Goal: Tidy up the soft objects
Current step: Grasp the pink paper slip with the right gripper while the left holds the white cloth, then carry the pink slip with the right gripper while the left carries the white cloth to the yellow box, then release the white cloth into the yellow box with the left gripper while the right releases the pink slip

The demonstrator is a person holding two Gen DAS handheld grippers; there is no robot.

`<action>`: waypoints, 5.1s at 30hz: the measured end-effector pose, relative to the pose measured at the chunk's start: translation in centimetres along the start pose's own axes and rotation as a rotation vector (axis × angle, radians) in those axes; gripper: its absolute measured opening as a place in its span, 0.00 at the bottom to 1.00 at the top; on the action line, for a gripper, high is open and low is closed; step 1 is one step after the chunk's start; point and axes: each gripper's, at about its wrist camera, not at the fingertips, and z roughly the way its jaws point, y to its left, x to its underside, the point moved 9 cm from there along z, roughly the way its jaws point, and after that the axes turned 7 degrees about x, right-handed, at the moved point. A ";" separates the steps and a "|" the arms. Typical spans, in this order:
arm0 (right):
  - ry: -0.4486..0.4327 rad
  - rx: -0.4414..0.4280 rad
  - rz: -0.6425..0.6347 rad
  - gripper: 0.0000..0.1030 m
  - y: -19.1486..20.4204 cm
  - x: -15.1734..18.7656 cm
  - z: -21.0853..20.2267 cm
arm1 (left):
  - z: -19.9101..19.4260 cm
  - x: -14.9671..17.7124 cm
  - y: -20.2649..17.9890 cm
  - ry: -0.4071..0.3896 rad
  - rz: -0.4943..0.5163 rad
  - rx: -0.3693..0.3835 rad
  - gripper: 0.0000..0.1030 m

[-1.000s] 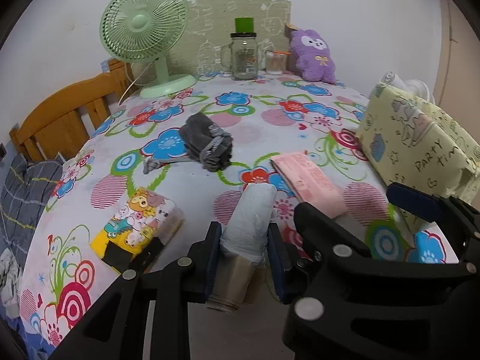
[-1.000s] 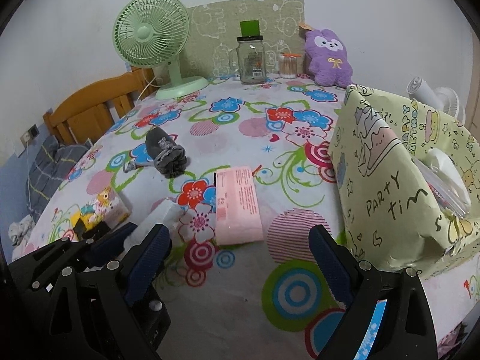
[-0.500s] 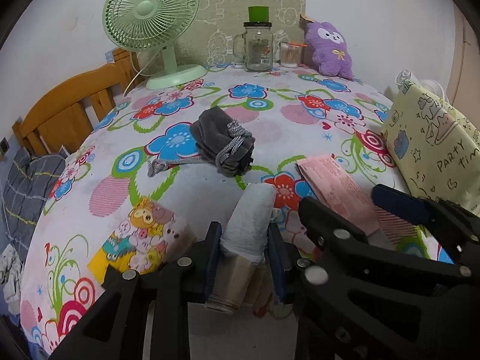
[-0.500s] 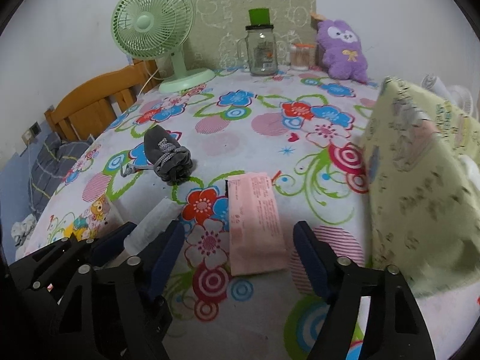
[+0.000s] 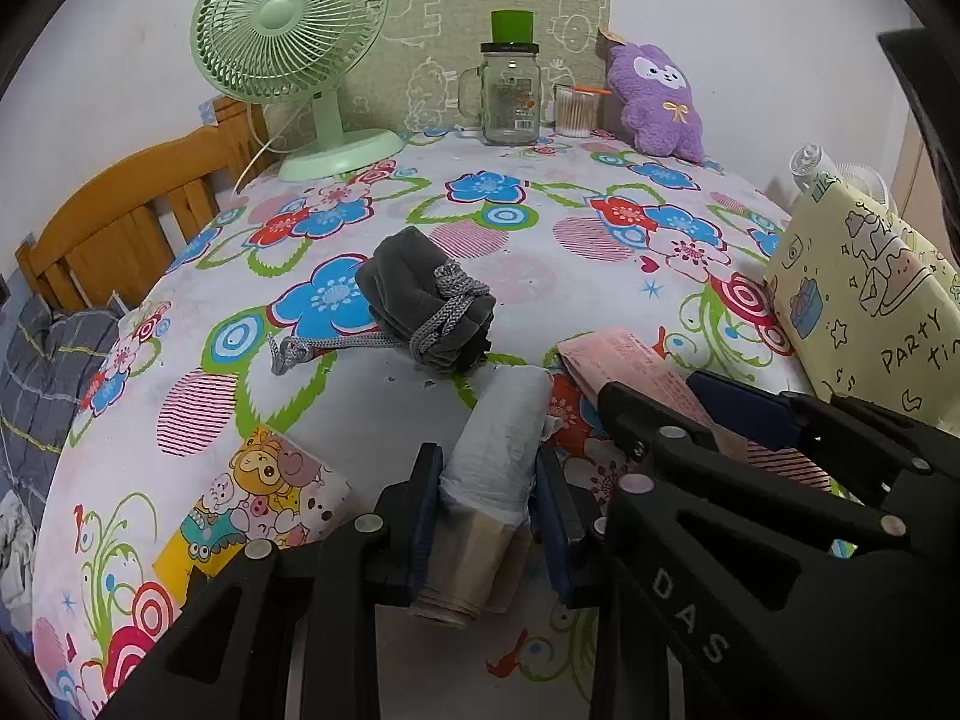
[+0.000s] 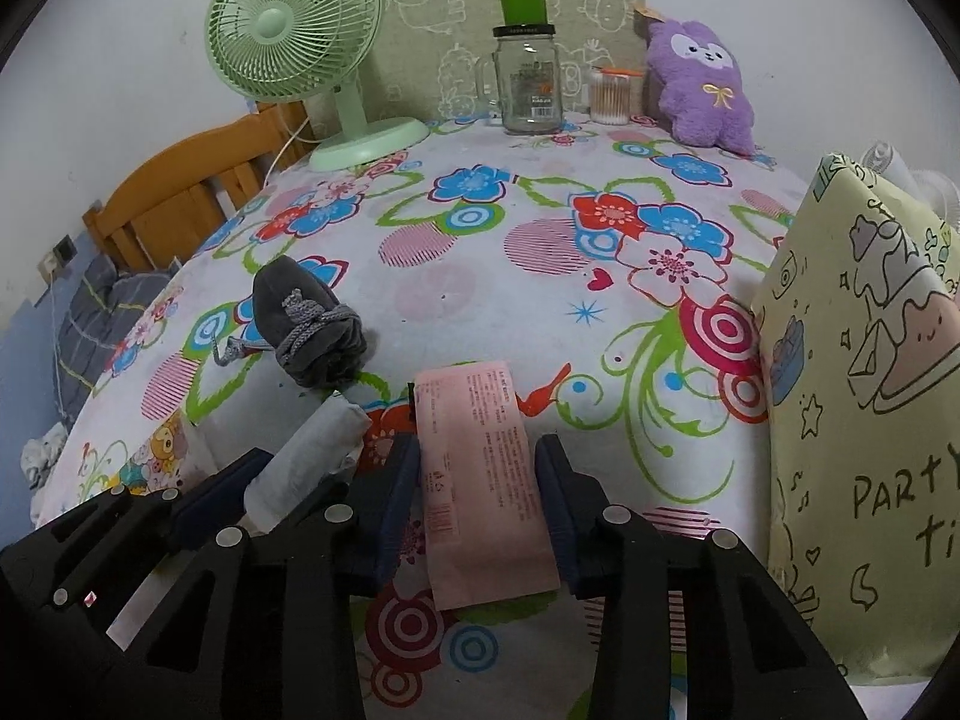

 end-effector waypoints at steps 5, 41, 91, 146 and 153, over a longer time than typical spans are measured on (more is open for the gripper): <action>-0.004 0.011 0.001 0.42 -0.5 0.2 -0.6 | -0.1 0.0 -0.1 0.001 -0.013 -0.005 0.30; -0.178 0.018 0.012 0.42 -2.3 -3.3 -11.5 | -9.4 -4.1 -3.5 -0.165 0.012 -0.013 0.30; -0.274 0.115 0.075 0.42 -15.4 -5.5 -16.4 | -9.8 -8.9 -17.4 -0.232 0.136 0.085 0.30; -0.203 0.203 0.187 0.65 -23.4 -4.5 -12.3 | -3.9 -9.0 -23.2 -0.112 0.224 0.134 0.85; -0.221 0.210 0.185 0.75 -22.6 -4.7 -13.5 | -5.1 -8.9 -22.4 -0.128 0.216 0.129 0.90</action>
